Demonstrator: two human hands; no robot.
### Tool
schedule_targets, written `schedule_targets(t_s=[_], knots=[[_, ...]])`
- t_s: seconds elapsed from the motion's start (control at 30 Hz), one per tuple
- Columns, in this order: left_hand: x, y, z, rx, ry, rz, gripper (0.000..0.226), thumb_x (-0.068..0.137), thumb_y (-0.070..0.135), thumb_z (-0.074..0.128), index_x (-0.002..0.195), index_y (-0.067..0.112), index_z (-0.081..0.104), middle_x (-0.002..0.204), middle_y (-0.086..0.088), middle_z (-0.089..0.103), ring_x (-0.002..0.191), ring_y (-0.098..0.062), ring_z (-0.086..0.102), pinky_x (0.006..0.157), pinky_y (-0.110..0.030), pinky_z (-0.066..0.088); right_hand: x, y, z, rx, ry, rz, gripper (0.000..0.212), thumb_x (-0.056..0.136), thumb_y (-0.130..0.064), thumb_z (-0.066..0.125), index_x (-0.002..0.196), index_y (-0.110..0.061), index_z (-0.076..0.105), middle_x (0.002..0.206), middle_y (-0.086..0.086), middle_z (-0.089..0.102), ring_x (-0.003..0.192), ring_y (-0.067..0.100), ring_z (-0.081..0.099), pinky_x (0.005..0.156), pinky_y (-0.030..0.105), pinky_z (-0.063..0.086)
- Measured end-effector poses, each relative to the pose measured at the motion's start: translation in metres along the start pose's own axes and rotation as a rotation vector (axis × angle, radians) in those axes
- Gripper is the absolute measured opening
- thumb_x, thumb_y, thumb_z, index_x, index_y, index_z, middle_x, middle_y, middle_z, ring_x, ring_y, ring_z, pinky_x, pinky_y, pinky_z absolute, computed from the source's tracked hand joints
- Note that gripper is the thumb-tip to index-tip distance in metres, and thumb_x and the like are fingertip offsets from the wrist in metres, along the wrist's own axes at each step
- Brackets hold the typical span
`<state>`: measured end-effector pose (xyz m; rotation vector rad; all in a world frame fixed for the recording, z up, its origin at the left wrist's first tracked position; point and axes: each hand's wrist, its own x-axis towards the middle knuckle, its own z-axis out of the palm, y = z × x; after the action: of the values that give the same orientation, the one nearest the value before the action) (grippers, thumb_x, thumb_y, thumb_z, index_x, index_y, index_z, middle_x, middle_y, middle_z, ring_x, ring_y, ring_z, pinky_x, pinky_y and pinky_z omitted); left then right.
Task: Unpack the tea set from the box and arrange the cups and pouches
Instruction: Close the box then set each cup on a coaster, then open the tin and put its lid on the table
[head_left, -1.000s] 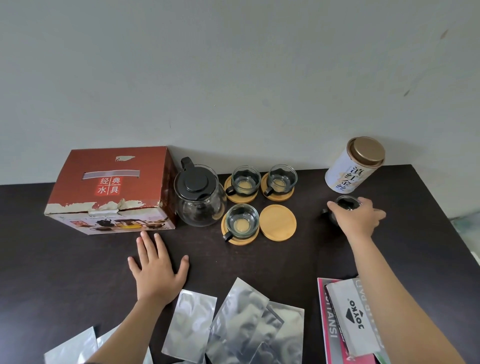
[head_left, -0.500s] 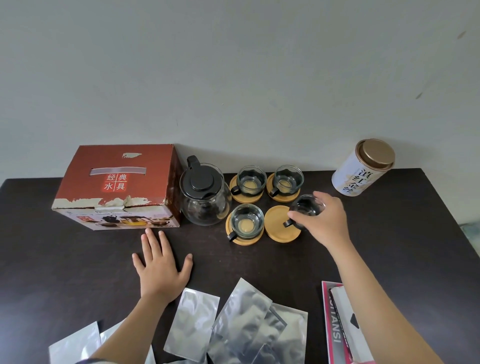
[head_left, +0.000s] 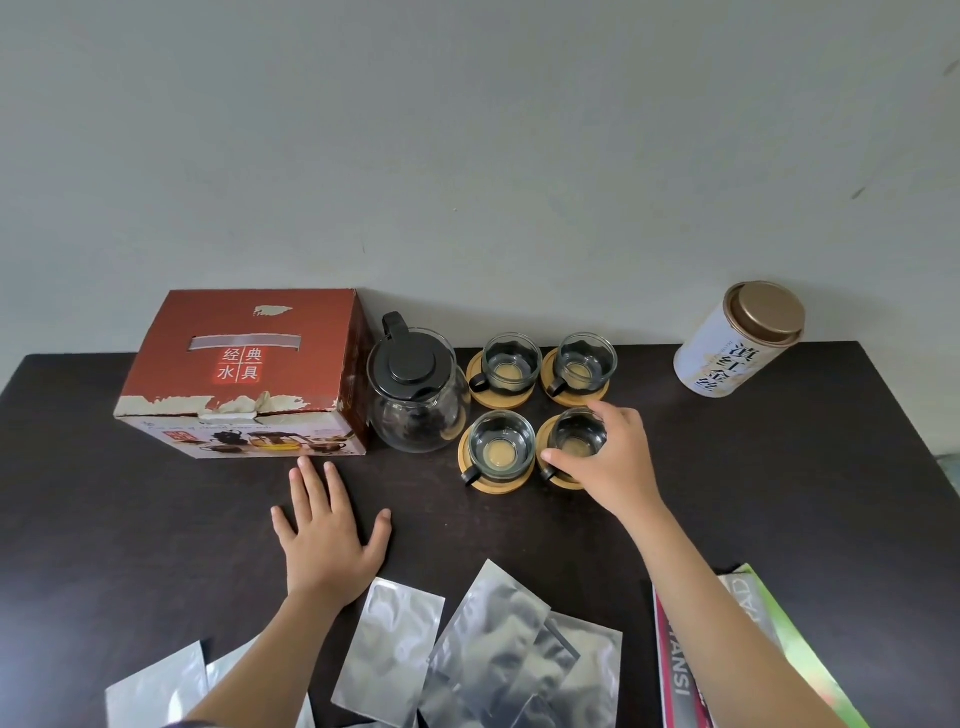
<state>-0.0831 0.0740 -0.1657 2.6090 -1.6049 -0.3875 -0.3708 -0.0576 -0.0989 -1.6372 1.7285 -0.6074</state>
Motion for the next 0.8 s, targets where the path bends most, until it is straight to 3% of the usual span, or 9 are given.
schedule_targets(t_s=[0.23,0.37,0.5,0.57,0.63,0.7,0.8], knots=[[0.0,0.001,-0.002,-0.011,0.0,-0.001,0.099,0.076,0.07,0.012,0.151,0.005,0.008,0.159,-0.016,-0.004,0.146,-0.03,-0.009,0.112,-0.06,0.01,-0.009,-0.004,-0.004,0.009,-0.068,-0.003,0.095,0.073,-0.041,0.08,0.149,-0.017,0.028,0.147,0.004,0.03,0.136,0.019,0.035,0.102,0.026,0.032],[-0.001,0.001,-0.005,-0.008,-0.032,0.0,0.101,0.075,0.074,0.008,0.151,0.007,0.002,0.158,-0.016,-0.01,0.146,-0.03,-0.013,0.113,-0.059,0.008,-0.025,-0.011,-0.015,0.03,-0.039,-0.016,0.094,0.078,-0.039,0.076,0.151,-0.013,0.021,0.157,0.007,0.021,0.145,0.02,0.021,0.112,0.033,0.026],[0.003,-0.004,-0.016,-0.005,-0.107,0.001,0.103,0.08,0.078,0.033,0.151,0.012,-0.001,0.158,-0.013,-0.015,0.146,-0.028,-0.013,0.115,-0.053,0.006,-0.05,-0.019,-0.033,0.027,0.016,-0.032,0.09,0.082,-0.037,0.072,0.151,-0.011,0.021,0.157,0.008,0.022,0.145,0.021,0.022,0.116,0.038,0.028],[-0.003,-0.004,-0.027,-0.09,-0.114,-0.023,0.096,0.081,0.072,0.043,0.151,0.013,0.012,0.16,-0.012,-0.001,0.147,-0.028,0.0,0.115,-0.051,0.013,-0.062,-0.023,-0.045,0.009,0.027,-0.043,0.087,0.084,-0.037,0.071,0.151,-0.012,0.021,0.156,0.008,0.023,0.143,0.022,0.026,0.114,0.039,0.031],[-0.017,0.003,-0.036,-0.201,0.0,-0.045,0.08,0.085,0.06,0.052,0.145,0.01,0.032,0.154,-0.013,0.026,0.141,-0.03,0.026,0.112,-0.05,0.028,-0.072,-0.026,-0.061,-0.009,0.048,-0.053,0.084,0.085,-0.036,0.069,0.15,-0.013,0.022,0.155,0.008,0.024,0.143,0.021,0.027,0.114,0.037,0.031],[-0.032,0.019,-0.041,-0.284,0.164,-0.02,0.064,0.086,0.046,0.059,0.135,0.007,0.047,0.139,-0.014,0.047,0.126,-0.032,0.046,0.102,-0.049,0.041,-0.078,-0.028,-0.08,-0.012,0.091,-0.066,0.08,0.087,-0.034,0.068,0.15,-0.012,0.024,0.154,0.008,0.026,0.142,0.021,0.027,0.112,0.035,0.03],[-0.047,0.063,-0.042,-0.357,0.289,0.104,0.047,0.082,0.03,0.068,0.12,0.005,0.058,0.117,-0.014,0.058,0.107,-0.033,0.056,0.086,-0.048,0.046,-0.08,-0.025,-0.111,0.004,0.161,-0.056,0.076,0.087,-0.035,0.067,0.148,-0.013,0.027,0.152,0.008,0.029,0.14,0.022,0.031,0.112,0.039,0.034]])
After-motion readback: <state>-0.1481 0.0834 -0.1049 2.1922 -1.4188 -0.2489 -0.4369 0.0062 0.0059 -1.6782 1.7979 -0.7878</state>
